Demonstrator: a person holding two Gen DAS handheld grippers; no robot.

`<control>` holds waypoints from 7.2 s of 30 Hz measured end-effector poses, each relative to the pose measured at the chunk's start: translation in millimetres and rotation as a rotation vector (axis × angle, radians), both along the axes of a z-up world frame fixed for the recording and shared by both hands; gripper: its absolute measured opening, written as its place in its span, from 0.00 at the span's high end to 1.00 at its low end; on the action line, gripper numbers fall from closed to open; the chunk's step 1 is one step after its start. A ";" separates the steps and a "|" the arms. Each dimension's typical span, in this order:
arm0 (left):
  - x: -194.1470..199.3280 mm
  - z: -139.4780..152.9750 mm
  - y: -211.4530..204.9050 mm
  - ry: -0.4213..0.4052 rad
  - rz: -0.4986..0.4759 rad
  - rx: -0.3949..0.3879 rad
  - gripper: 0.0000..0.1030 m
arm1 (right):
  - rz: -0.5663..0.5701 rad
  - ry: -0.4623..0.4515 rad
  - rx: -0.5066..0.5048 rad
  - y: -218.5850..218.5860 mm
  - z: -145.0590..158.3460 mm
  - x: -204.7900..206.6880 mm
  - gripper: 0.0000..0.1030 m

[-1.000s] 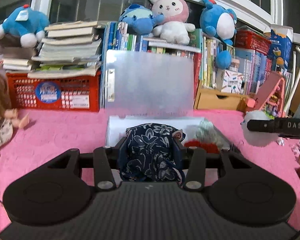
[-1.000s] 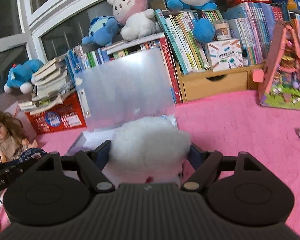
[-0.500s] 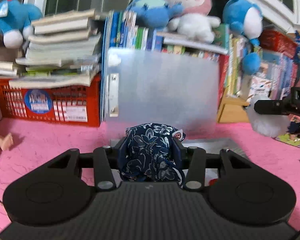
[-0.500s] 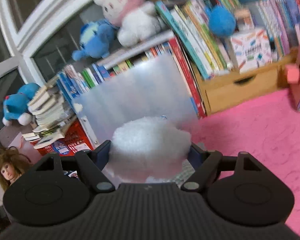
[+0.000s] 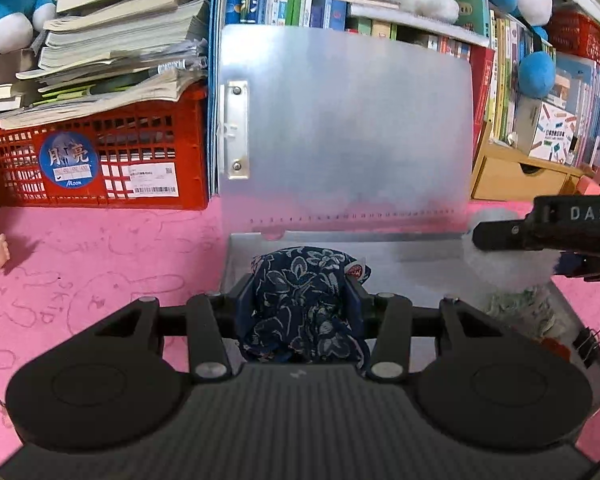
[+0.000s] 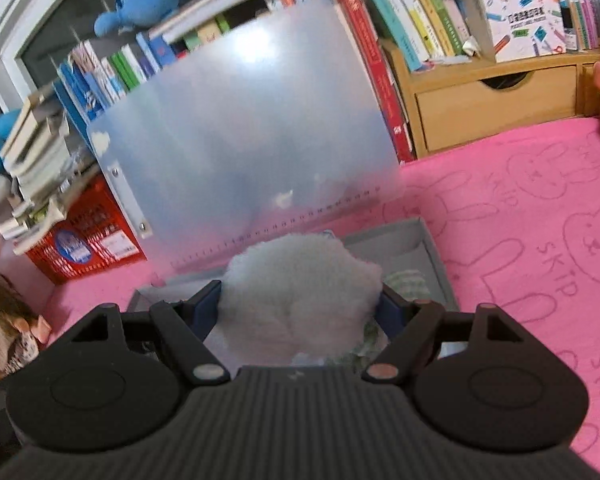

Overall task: Organize objects
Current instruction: 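Carry the navy cloth and cotton ball over the white box with both grippers, then lower both items into the white box and open both grippers, then move the left gripper to a white crumpled tissue while the right approaches a black disc, then grasp the white tissue with the left gripper while the right grasps the black disc, then carry the white tissue and black disc over the white box with both grippers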

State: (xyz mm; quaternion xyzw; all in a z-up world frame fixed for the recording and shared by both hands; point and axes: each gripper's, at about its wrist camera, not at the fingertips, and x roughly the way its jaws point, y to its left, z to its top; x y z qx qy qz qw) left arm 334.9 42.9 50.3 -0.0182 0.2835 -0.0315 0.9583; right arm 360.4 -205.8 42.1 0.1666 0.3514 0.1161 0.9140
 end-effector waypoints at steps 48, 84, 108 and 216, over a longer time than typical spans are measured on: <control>-139.3 42.0 -19.0 -0.111 -0.163 0.021 0.19 | 0.065 -0.311 -0.148 -10.0 32.2 -182.0 0.06; -308.0 -12.3 -11.1 -0.195 -0.150 0.093 0.18 | 0.141 -0.332 -0.257 12.7 -27.2 -310.8 0.05; -338.3 -39.2 20.4 -0.178 -0.045 0.043 0.19 | 0.229 -0.312 -0.240 34.7 -53.3 -346.6 0.13; -60.6 -15.9 -16.8 0.080 -0.004 -0.065 0.59 | 0.050 -0.144 -0.204 12.6 -21.3 -116.7 0.64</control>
